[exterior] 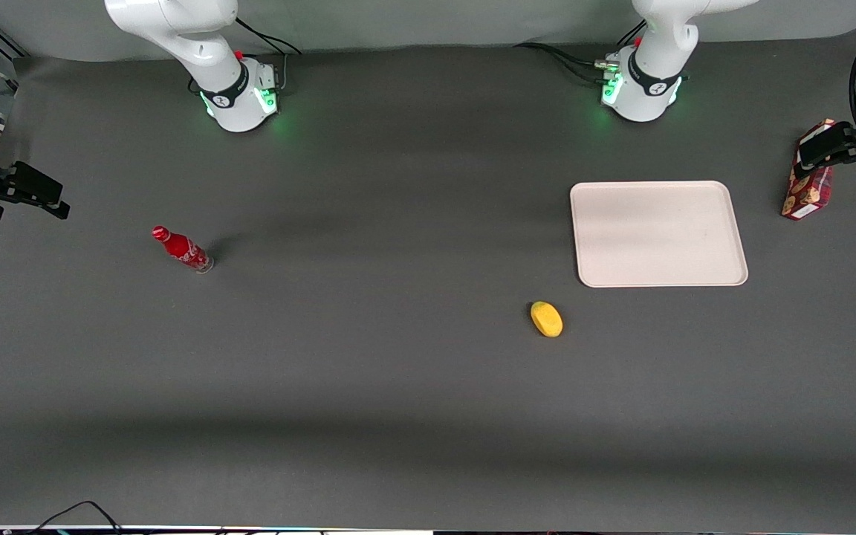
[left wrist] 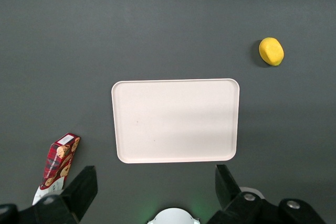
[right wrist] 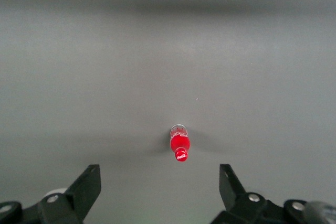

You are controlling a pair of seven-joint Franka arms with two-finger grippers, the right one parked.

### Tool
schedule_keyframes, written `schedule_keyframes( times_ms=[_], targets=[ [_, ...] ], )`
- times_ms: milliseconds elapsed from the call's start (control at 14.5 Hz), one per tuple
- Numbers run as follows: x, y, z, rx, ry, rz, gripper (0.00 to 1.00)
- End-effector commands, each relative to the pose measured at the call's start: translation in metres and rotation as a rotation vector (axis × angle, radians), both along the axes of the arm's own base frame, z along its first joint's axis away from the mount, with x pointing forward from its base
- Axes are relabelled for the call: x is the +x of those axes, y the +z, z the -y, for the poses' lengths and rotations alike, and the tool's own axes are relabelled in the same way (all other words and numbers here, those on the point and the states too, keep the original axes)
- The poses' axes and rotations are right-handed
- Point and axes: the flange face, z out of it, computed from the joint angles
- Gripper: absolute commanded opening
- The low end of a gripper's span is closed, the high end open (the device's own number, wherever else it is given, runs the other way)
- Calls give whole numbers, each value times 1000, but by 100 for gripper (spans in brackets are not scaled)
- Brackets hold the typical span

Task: Place red cookie box on tray
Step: 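Move the left gripper down over the red plaid cookie box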

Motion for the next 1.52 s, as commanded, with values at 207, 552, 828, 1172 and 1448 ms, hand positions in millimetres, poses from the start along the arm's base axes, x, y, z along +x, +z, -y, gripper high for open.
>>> schedule_keyframes(
  times_ms=[207, 552, 828, 1172, 1448],
  targets=[
    [0, 2, -3, -13, 4, -18, 100],
    [-5, -11, -71, -38, -5, -55, 100],
    [-21, -36, -165, -63, -65, -89, 100],
    [-68, -77, -257, -24, -236, -197, 100],
    [-133, -141, -321, -103, -345, -161, 100]
  ],
)
